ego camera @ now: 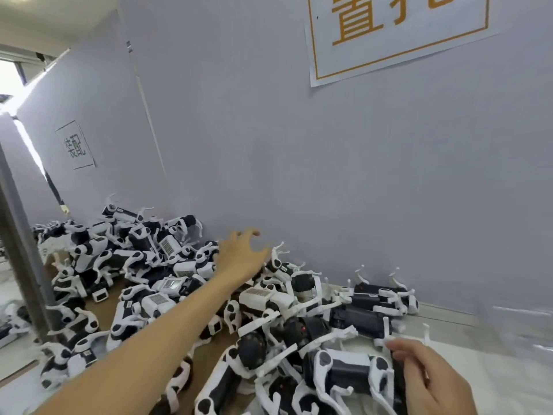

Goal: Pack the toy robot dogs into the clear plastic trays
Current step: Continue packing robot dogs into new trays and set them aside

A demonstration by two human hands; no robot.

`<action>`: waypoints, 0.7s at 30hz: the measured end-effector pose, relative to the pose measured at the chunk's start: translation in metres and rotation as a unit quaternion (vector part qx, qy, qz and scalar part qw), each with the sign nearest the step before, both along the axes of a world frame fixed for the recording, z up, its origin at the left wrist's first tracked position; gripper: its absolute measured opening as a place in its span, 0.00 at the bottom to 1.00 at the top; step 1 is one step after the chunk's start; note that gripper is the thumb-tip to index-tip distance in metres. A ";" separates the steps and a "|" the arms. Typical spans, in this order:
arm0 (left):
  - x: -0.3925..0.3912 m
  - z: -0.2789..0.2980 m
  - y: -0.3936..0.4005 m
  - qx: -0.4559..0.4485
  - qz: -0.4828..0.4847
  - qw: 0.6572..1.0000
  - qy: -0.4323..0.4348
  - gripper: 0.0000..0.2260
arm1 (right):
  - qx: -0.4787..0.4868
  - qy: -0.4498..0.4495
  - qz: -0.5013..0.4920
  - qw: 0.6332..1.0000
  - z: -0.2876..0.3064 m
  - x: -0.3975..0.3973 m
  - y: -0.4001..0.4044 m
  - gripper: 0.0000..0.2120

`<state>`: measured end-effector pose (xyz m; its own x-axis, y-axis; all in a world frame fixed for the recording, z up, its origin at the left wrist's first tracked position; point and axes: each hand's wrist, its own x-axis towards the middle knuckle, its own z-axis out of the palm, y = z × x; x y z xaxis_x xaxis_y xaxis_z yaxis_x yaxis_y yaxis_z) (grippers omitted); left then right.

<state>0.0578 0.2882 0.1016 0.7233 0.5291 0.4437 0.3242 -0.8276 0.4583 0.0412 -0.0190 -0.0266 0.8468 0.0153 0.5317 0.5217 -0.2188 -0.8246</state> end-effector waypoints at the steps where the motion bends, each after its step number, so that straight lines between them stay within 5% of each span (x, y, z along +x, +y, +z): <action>1: -0.003 0.000 0.018 0.013 0.072 0.997 0.027 0.29 | 0.003 -0.004 0.000 1.000 0.000 0.000 0.000 0.27; 4: -0.017 -0.009 0.073 -0.031 0.198 0.971 0.131 0.50 | 0.018 -0.019 -0.005 1.000 0.004 -0.004 0.003 0.20; 6: -0.026 -0.019 0.099 -0.077 0.206 0.957 0.189 0.52 | 0.022 -0.040 -0.012 0.999 0.006 -0.005 0.005 0.21; 14: -0.016 -0.038 0.094 -0.014 0.159 0.976 0.151 0.36 | -0.008 -0.053 -0.015 0.998 0.007 0.001 0.008 0.16; 18: -0.021 -0.033 0.084 0.015 0.089 0.995 0.033 0.13 | -0.024 -0.055 0.017 0.998 0.007 -0.004 0.009 0.19; 21: -0.035 -0.030 0.082 0.017 0.031 0.999 -0.028 0.06 | -0.020 -0.021 0.000 1.000 0.007 -0.002 0.012 0.14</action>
<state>0.0230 0.3706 0.0718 0.6638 0.5559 0.5002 0.3500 -0.8221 0.4491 0.0389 -0.0074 -0.0197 0.8238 0.0362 0.5658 0.5555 -0.2512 -0.7927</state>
